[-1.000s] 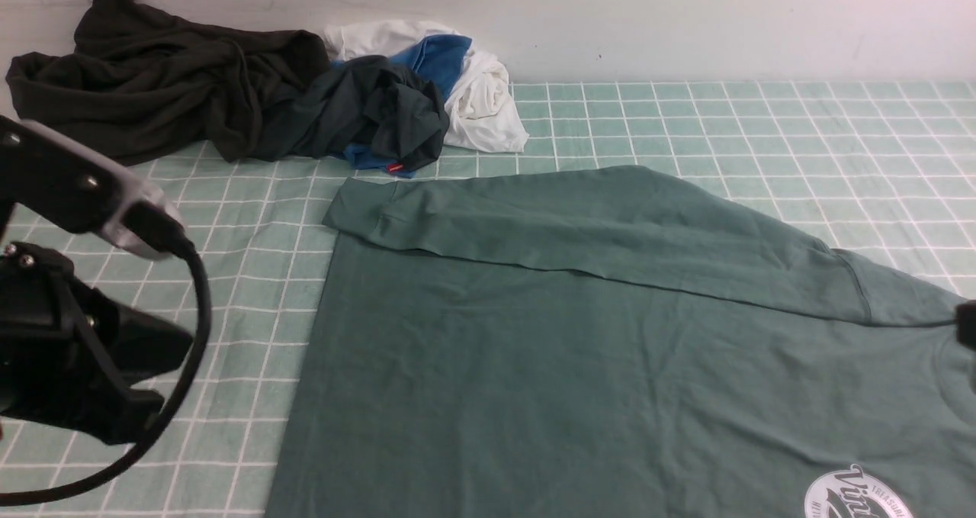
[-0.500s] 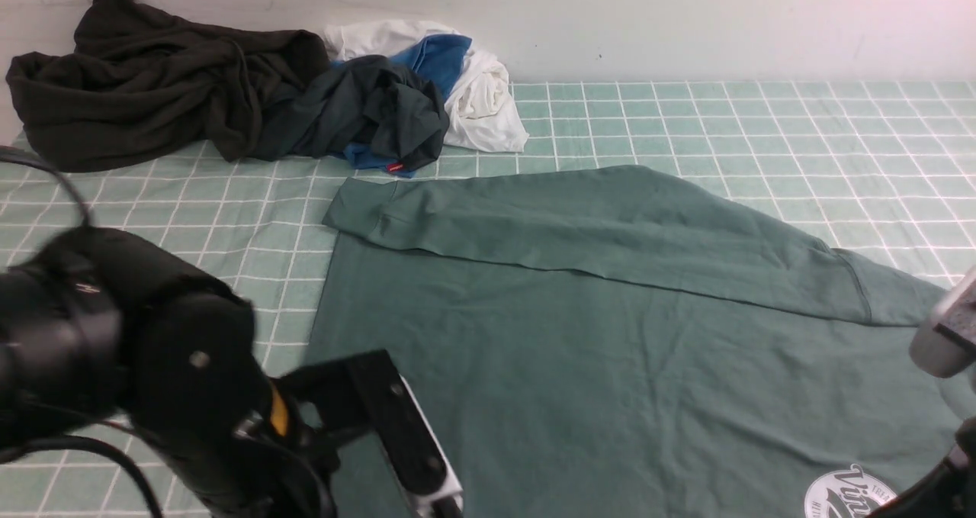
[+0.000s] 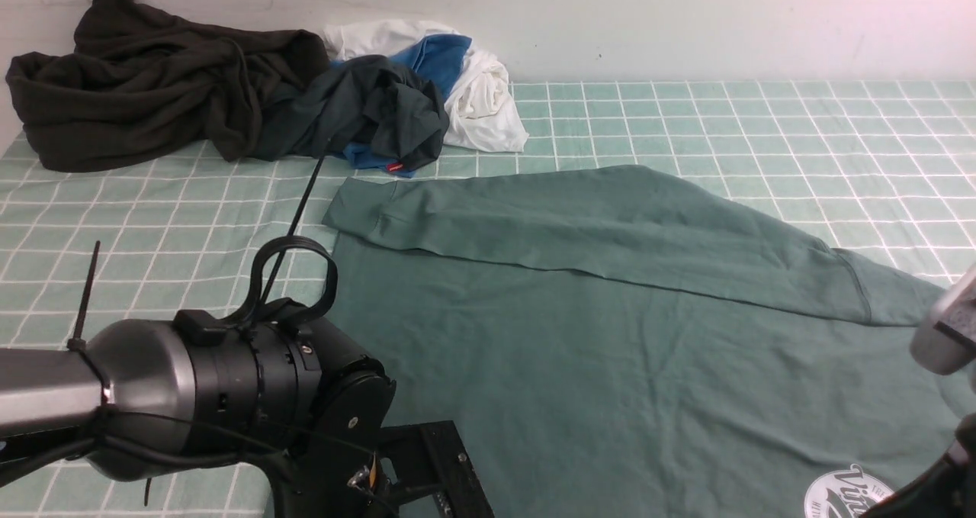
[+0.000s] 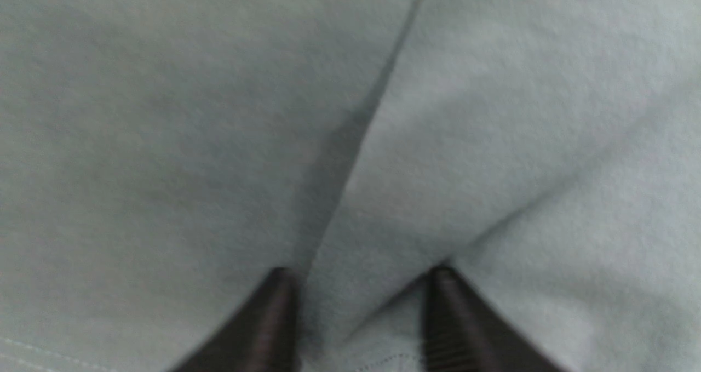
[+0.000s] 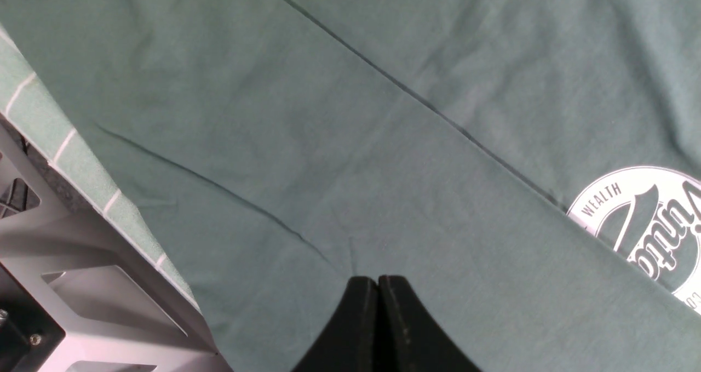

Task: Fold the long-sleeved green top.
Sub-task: Use the left arm to clamp the cuff closest to it, then use the left arm to drag and place the cuff at the centered position on the left edge of the fabric, then use the left arm to clamp the cuff farthest from it, then use the left arm to drag and drop the cuff onto the cuff closest to the left arm

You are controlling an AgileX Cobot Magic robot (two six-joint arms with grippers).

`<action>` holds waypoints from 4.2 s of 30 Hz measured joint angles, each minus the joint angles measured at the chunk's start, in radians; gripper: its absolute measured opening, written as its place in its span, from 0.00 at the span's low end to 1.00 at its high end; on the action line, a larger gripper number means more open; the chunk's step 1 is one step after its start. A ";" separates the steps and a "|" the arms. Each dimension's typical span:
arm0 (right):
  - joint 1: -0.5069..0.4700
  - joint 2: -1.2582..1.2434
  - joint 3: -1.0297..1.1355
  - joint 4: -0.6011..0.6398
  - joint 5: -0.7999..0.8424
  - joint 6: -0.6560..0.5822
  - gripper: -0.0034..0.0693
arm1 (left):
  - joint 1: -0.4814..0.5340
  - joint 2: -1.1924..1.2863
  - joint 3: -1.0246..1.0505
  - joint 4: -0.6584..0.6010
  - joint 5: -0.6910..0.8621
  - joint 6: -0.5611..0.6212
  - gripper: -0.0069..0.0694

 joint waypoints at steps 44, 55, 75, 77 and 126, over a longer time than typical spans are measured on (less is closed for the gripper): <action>0.000 0.002 0.002 -0.465 -0.186 0.449 0.03 | 0.274 0.404 -0.984 0.188 0.255 -0.300 0.61; 0.000 0.004 0.002 -0.465 -0.404 0.450 0.03 | 0.530 0.537 -1.020 0.054 0.031 -0.398 0.68; 0.000 0.004 0.002 -0.465 -0.481 0.453 0.03 | 0.581 0.693 -1.153 -0.120 -0.062 -0.317 0.11; 0.000 0.004 0.002 -0.465 -0.474 0.453 0.03 | 0.581 0.689 -1.168 -0.119 -0.049 -0.314 0.11; 0.000 -0.075 0.002 -0.282 -0.106 0.330 0.03 | 0.228 -0.246 0.032 -0.061 0.048 -0.342 0.71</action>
